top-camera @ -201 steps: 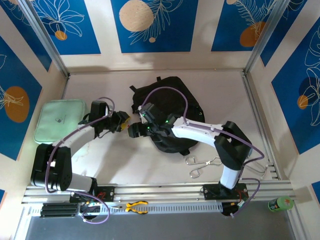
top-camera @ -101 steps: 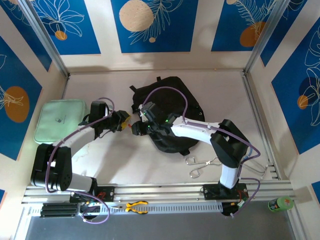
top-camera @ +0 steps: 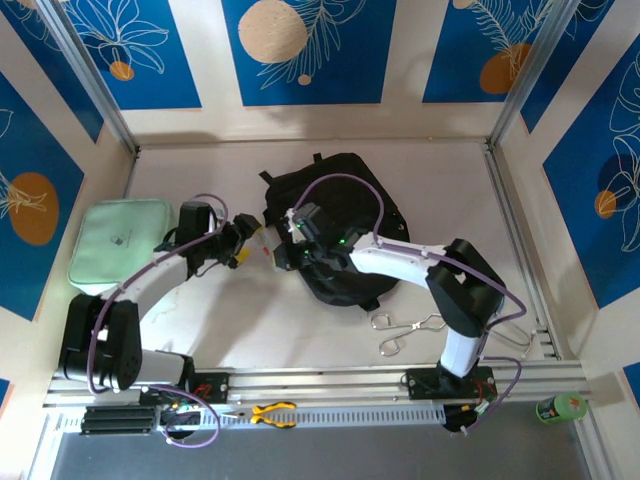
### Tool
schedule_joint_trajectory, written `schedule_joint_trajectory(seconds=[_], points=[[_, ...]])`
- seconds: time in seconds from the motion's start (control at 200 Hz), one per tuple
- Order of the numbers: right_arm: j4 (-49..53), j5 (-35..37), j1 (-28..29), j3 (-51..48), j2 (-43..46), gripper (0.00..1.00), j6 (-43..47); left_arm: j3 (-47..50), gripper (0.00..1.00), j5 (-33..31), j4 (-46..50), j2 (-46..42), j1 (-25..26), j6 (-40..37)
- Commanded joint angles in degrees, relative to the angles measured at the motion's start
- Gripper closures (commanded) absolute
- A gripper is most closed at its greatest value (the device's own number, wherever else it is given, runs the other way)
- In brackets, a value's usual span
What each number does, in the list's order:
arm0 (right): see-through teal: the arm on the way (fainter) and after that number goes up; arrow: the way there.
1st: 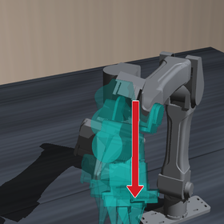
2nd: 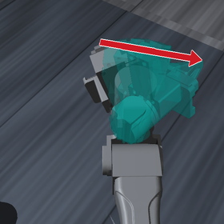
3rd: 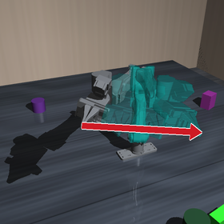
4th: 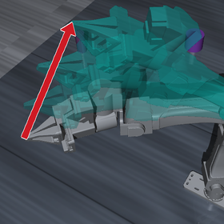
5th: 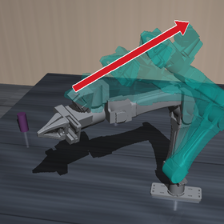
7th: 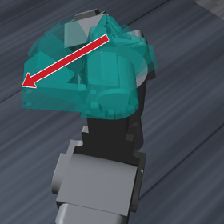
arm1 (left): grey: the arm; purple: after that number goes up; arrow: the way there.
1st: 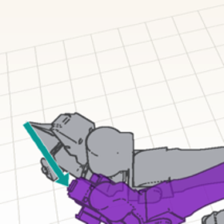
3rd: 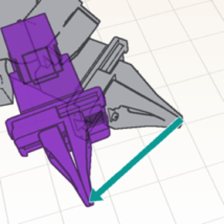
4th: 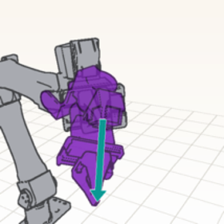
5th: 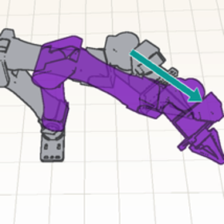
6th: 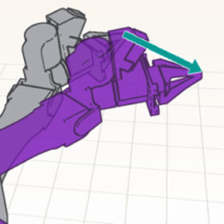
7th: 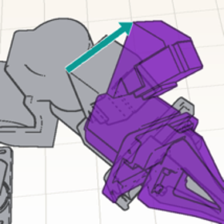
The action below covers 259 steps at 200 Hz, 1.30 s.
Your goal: Pack books, pencil case, and school supplies into a backpack
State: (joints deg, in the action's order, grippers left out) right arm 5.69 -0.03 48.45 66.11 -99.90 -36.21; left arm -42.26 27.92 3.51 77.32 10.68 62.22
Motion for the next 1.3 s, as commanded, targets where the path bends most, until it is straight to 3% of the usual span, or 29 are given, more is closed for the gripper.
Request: schedule_joint_trajectory(seconds=[0.0,0.265,0.57,0.835,1.145,1.29], points=[[-0.33,0.65,-2.26,-3.12,7.35,0.87,1.01,-4.01,0.15,-2.93,4.39,-1.99,0.24,-7.30],[1.45,-3.31,-12.31,-7.97,17.82,0.88,-6.17,-13.29,0.22,-4.07,7.29,6.43,3.86,-14.68],[13.66,-13.42,-24.78,-1.97,12.27,0.93,-15.51,-31.77,0.44,-10.57,17.78,20.60,15.00,-26.96],[17.06,-14.16,-28.67,-2.26,13.52,0.94,-16.39,-45.20,0.50,-7.58,25.36,31.76,21.10,-38.98],[18.70,-14.97,-30.84,-4.75,17.84,0.93,-16.46,-53.10,0.48,-8.48,29.64,39.64,22.47,-42.53],[18.85,-17.19,-31.25,-4.63,17.72,0.93,-16.09,-51.93,0.66,-5.43,28.94,38.66,23.35,-42.79]])
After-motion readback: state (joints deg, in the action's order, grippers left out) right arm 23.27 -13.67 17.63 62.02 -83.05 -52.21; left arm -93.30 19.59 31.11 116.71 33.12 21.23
